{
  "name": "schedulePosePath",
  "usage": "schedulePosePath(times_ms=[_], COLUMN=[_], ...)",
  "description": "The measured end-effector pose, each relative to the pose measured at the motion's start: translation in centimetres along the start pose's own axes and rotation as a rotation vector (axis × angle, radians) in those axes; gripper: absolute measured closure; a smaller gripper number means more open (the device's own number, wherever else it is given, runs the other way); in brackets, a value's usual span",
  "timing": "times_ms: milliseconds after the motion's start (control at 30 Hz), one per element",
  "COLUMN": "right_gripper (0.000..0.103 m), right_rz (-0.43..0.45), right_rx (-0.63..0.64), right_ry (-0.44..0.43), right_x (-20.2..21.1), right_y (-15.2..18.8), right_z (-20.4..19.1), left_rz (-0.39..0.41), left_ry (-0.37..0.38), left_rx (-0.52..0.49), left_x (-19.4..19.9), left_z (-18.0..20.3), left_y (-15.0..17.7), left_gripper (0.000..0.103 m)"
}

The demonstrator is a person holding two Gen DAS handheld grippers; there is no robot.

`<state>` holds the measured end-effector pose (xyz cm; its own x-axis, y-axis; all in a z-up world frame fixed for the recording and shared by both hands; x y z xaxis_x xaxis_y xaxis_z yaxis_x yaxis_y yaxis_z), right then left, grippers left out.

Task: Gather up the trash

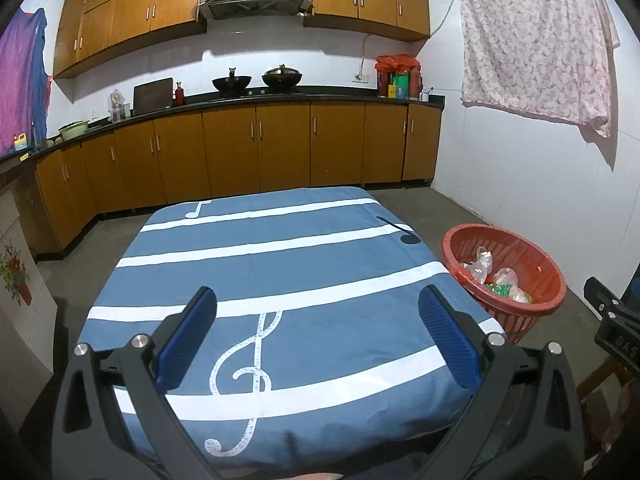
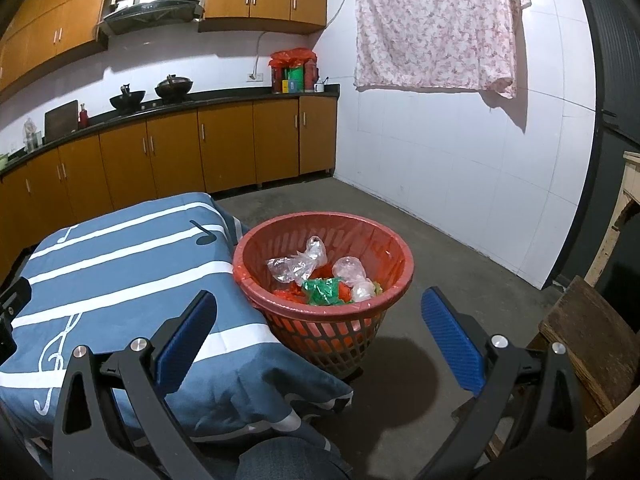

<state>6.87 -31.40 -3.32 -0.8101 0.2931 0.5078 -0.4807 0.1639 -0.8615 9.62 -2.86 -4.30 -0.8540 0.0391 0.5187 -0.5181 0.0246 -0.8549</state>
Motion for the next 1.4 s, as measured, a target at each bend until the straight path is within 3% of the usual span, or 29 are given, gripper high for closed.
schedulePosePath(times_ms=[1400], right_gripper=[0.002], right_rz=[-0.015], right_rx=[0.006], right_ry=[-0.002], right_x=[-0.29], right_y=[0.37], right_z=[0.1], left_rz=[-0.02], left_ry=[-0.014], left_rx=[0.006], left_x=[-0.78], left_z=[-0.63], left_y=[0.49], left_gripper=[0.004])
Point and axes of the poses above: each gripper's, at about its wrist camera, not at the fingertips, and x roughly against the way its jaws point, z to its right, y to its underside, the point moved 7 cm from there along -x, roughly the way its jaws point, and after that the axes turned 3 degrees about -z, right-handed, at the moved point
